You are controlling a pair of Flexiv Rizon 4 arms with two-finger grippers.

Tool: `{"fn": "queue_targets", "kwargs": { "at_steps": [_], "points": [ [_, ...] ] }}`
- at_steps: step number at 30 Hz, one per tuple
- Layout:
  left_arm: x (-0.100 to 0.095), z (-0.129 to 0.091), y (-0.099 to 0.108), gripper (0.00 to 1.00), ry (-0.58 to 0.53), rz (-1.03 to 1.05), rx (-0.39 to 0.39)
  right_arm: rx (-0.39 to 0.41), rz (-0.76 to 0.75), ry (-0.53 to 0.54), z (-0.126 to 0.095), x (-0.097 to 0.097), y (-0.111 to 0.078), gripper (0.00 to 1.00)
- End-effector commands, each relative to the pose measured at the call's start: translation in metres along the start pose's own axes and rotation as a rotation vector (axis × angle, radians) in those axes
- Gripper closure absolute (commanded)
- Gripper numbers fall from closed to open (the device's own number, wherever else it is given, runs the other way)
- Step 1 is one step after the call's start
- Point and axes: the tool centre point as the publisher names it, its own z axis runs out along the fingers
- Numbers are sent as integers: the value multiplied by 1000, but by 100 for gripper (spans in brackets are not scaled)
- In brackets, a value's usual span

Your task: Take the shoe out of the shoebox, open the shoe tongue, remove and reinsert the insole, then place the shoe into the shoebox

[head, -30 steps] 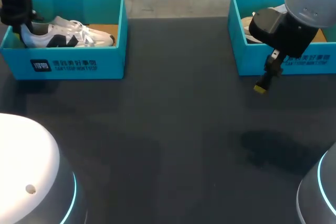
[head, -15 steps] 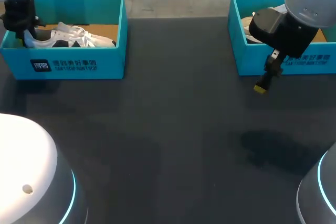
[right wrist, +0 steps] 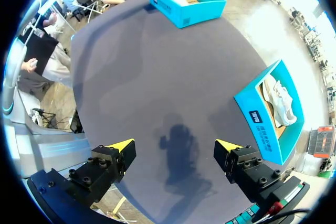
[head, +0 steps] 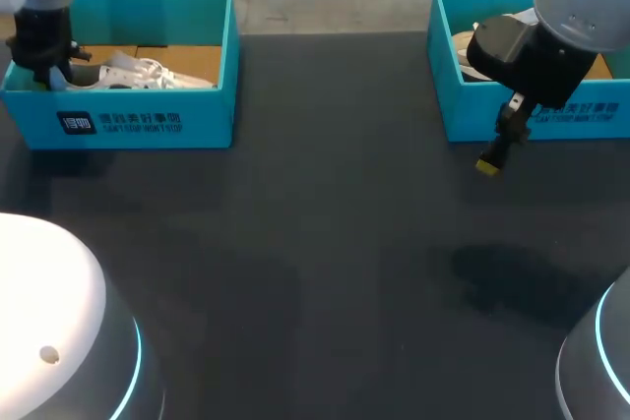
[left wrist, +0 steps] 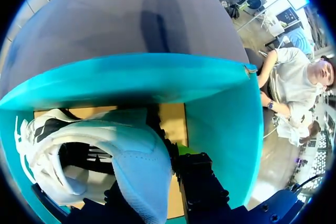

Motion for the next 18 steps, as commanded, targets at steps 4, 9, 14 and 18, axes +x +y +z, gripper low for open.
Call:
{"fn": "queue_targets", "kwargs": {
  "at_steps": [4, 9, 14, 18],
  "points": [
    [-2, 10, 6, 100, 5, 13, 18, 5, 1, 2, 1, -1, 2, 0],
    [-3, 19, 7, 100, 19, 22, 31, 5, 1, 2, 1, -1, 2, 0],
    [-3, 20, 5, 94, 20, 32, 34, 5, 1, 2, 1, -1, 2, 0],
    [-3, 14, 3, 35, 9, 34, 20, 5, 1, 2, 1, -1, 2, 0]
  ]
}}
